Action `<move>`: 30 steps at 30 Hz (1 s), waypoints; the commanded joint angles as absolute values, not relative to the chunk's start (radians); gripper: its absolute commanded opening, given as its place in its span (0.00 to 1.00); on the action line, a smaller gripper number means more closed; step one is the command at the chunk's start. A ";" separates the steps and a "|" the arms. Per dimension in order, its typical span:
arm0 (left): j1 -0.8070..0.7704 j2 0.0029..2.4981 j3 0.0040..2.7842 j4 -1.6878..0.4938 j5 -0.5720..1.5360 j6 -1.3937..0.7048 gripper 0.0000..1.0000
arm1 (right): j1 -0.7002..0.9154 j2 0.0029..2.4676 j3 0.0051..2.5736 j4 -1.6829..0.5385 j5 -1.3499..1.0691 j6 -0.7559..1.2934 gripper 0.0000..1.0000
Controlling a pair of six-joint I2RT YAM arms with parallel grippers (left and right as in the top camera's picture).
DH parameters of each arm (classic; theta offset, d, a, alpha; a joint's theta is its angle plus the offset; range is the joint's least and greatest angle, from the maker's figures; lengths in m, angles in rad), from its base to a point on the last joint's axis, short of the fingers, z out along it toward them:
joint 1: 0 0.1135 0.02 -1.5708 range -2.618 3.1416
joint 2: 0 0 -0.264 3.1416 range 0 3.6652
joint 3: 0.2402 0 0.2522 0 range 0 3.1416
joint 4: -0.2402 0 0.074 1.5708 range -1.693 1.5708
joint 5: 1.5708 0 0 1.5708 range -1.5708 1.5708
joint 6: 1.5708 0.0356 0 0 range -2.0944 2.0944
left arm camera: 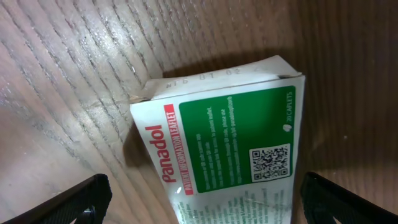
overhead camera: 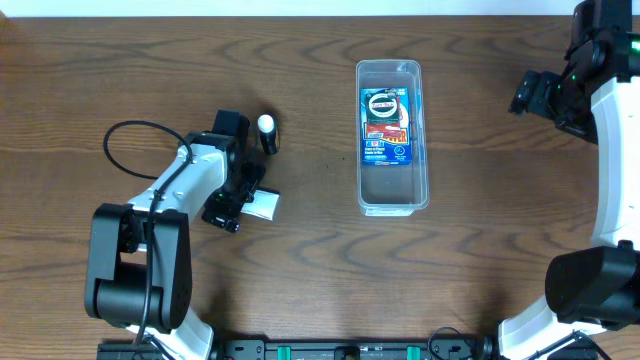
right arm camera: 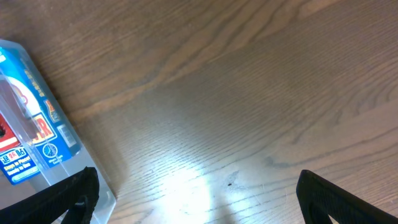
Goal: Pack container
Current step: 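Close the left gripper on the Panadol box and lift it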
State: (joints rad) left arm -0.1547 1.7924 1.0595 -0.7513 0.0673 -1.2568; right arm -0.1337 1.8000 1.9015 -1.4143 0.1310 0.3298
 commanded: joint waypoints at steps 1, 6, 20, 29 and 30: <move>-0.156 1.802 1.055 -0.753 0.036 -1.251 0.98 | -0.141 1.801 1.901 -1.414 0.138 0.344 0.99; -0.156 1.802 1.052 -0.749 0.036 -1.251 0.98 | -0.141 1.801 1.901 -1.414 0.138 0.344 0.99; -0.156 1.810 1.043 -0.733 0.036 -1.251 0.98 | -0.141 1.801 1.901 -1.414 0.138 0.344 0.99; -0.169 1.811 1.033 -0.718 0.036 -1.251 0.98 | -0.141 1.801 1.901 -1.414 0.138 0.344 0.99; -0.172 1.811 1.032 -0.711 0.036 -1.251 0.98 | -0.141 1.801 1.901 -1.414 0.138 0.344 0.99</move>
State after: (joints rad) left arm -0.1600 1.7927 1.0527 -0.7174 0.0589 -1.2568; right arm -0.1337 1.8000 1.9015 -1.4143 0.1310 0.3298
